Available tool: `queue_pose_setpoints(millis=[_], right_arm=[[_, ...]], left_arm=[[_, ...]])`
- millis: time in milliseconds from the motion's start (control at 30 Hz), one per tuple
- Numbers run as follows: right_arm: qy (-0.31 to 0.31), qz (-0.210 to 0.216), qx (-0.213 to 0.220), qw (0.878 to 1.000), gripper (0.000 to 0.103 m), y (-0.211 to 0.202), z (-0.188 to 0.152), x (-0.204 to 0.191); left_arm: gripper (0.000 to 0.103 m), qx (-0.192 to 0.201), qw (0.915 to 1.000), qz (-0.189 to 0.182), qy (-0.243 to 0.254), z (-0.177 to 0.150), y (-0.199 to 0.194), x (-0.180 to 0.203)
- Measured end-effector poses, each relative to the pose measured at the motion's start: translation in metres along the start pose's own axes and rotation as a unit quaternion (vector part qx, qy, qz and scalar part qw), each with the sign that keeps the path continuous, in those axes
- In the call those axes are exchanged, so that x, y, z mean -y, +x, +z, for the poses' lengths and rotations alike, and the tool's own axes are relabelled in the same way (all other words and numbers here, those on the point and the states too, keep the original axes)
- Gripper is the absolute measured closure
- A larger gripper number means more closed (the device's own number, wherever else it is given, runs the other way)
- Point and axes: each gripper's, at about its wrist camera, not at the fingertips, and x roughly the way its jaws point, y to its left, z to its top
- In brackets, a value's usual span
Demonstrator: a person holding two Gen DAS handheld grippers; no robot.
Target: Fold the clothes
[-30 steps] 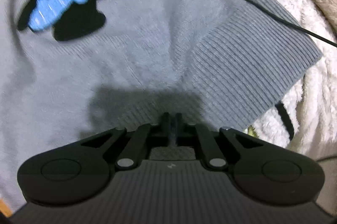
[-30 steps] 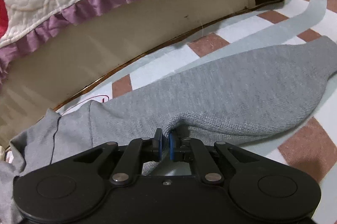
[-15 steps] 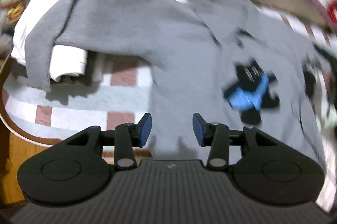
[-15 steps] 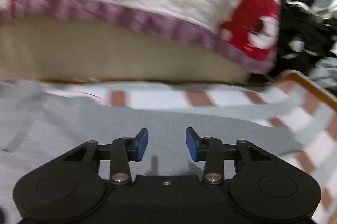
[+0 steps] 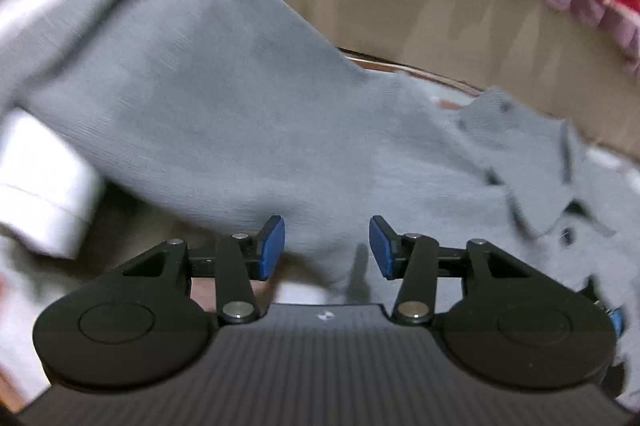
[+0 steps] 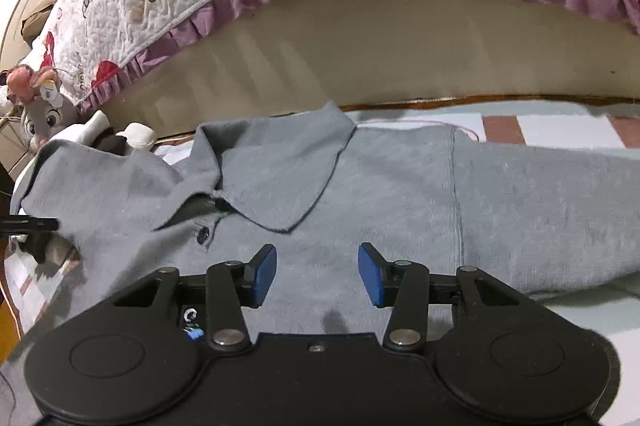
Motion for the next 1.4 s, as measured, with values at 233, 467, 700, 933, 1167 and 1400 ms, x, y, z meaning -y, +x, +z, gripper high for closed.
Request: queue_pose_setpoints(millis=[233, 467, 700, 933, 1167, 1400], right_arm=[[0.022, 0.011, 0.009, 1.000, 0.052, 0.021, -0.004, 0.010], [-0.010, -0.001, -0.021, 1.000, 0.052, 0.037, -0.016, 0.005], [-0.029, 0.002, -0.026, 0.999, 0.049, 0.040, -0.018, -0.003], [-0.024, -0.024, -0.012, 0.999, 0.049, 0.027, -0.015, 0.001], [0.046, 0.020, -0.032, 0.998, 0.045, -0.011, -0.022, 0.012], [-0.014, 0.026, -0.085, 0.996, 0.043, 0.024, -0.028, -0.024]], left_arm=[[0.069, -0.018, 0.9993, 0.031, 0.013, 0.003, 0.054, 0.011], [0.103, 0.030, 0.9900, 0.133, -0.035, 0.008, 0.034, -0.026], [0.059, 0.066, 0.9902, 0.020, -0.121, -0.009, 0.016, -0.038], [0.052, 0.014, 0.9986, 0.042, 0.027, -0.004, 0.062, -0.003], [0.103, 0.011, 0.9854, 0.137, 0.101, 0.013, 0.077, -0.003], [0.102, 0.018, 0.9544, 0.206, 0.215, -0.007, 0.098, 0.003]])
